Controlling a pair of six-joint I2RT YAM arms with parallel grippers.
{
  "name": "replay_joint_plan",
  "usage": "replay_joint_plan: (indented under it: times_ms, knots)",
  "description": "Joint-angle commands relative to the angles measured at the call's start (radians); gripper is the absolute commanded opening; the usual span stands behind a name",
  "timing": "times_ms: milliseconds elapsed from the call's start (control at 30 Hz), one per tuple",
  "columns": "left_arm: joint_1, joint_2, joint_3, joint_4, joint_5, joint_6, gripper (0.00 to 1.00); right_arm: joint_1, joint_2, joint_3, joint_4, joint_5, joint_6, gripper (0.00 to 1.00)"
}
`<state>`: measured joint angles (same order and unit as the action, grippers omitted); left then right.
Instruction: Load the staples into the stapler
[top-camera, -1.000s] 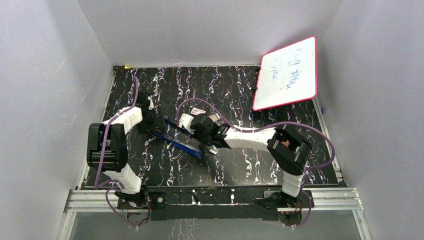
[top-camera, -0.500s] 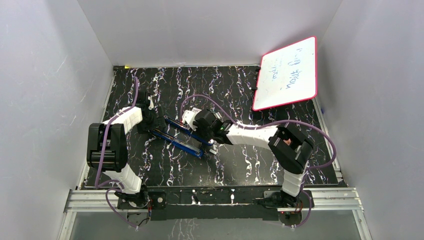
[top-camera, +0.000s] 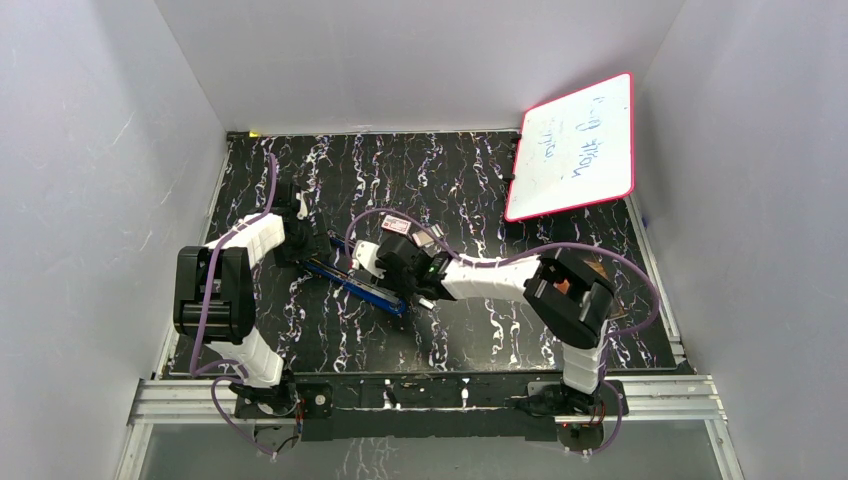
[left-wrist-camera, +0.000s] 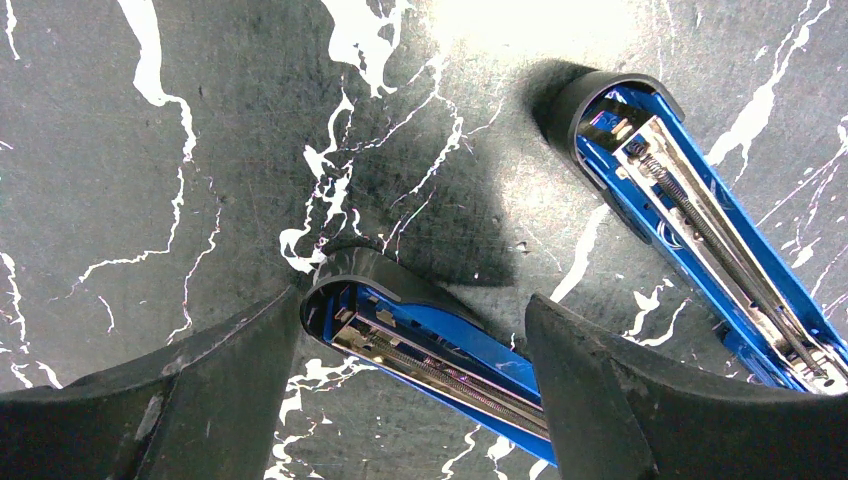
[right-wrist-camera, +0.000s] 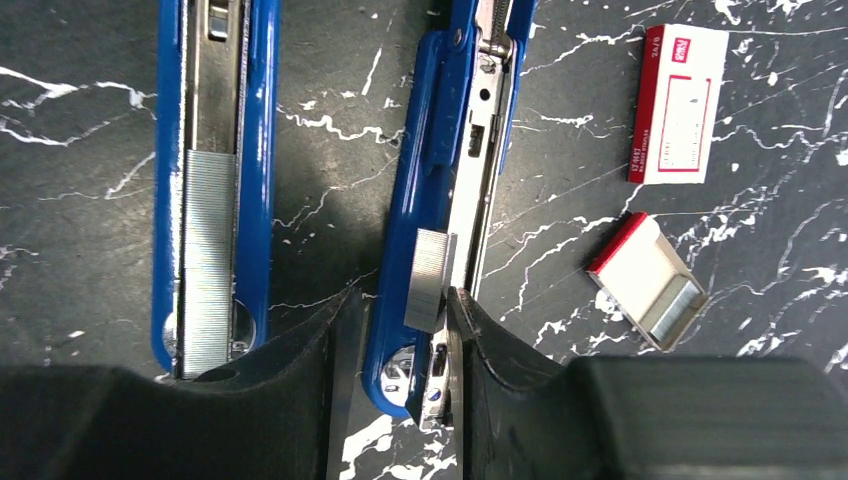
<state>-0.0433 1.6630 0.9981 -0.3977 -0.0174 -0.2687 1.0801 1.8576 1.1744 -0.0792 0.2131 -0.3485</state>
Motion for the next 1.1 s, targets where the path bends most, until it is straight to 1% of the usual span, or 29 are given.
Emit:
replay_joint_plan:
  times_ms: [0,200,433,700,1067]
  knots:
    - [-0.001,-0.011,0.030,-0.023,0.013,0.007,0.80,0.025,0.022,0.043,0.024,0.104,-0.067,0.44]
    - [-0.002,-0.011,0.030,-0.023,0.013,0.007,0.81,0.052,0.040,0.039,0.042,0.191,-0.099,0.35]
    - [-0.002,-0.011,0.030,-0.023,0.014,0.008,0.81,0.056,0.032,0.028,0.057,0.206,-0.094,0.24]
    - [-0.002,-0.011,0.030,-0.023,0.015,0.008,0.80,0.056,-0.003,0.015,0.080,0.172,-0.061,0.19]
    - [-0.001,-0.012,0.030,-0.023,0.014,0.007,0.81,0.029,-0.064,-0.012,0.107,0.110,0.037,0.17]
